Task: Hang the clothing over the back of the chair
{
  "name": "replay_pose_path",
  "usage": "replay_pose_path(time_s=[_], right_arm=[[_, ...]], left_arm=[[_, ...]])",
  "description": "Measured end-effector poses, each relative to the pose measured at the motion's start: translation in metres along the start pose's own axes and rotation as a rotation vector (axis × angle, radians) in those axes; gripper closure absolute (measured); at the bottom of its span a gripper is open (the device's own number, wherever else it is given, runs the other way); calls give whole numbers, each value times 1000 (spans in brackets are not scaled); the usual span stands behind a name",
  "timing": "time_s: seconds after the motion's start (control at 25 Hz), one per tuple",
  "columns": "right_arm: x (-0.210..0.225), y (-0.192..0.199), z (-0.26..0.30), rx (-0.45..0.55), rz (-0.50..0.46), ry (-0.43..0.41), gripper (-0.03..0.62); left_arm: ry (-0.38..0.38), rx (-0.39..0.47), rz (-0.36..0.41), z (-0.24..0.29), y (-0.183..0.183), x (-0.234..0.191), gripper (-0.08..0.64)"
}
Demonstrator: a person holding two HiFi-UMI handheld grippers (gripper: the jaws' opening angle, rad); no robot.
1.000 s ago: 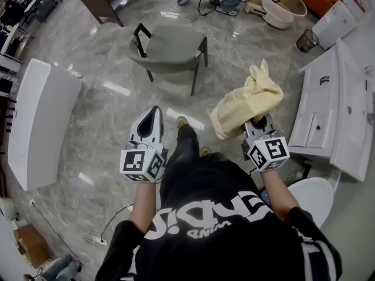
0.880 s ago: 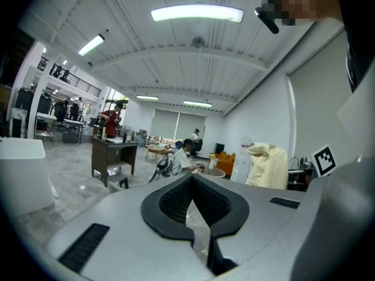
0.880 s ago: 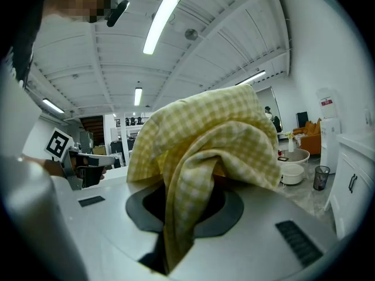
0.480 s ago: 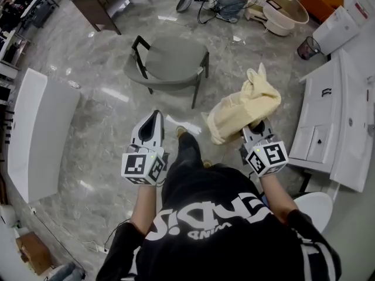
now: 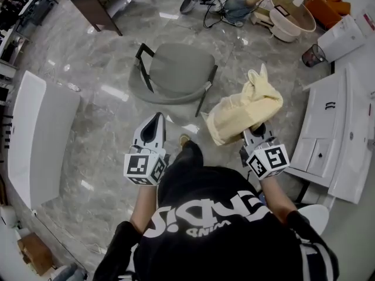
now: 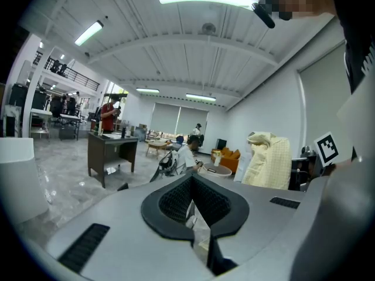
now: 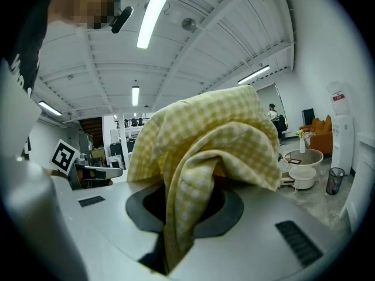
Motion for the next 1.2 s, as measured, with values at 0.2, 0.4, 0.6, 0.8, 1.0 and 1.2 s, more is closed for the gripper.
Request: replay_pose_path(time_s=[0.2,0.4,0.6,0.8,1.0,1.2], right_arm=[[2,-14,38,15,20,25,531],[1,-24,67,27,24,30,531],[2,-34,84,10,5,-3,531],[4,-54,113,10,-11,-53,531],[1,-79,143,28,-50,-117,531],[-14,-121,171,84,-80,-184,531]], left_arm=[[39,-8,6,31,-9,-29,545],[76,-4,17,58,-16,-47,545],[70,-11,7,71,-18,-51,545],[42,-12,-1,84,-25,-59,545],[19,5,2,96,-30,-64,545],[2,22,4,104,-37,-72,545]])
Point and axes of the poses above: the fingertips, and each gripper's own axes: z forward along the fingers, x to its right, y out of its underside, the point moved 6 cm from there along -z, backward along the fingers, and after that the axes turned 15 degrees about z, right-handed, at the moved point
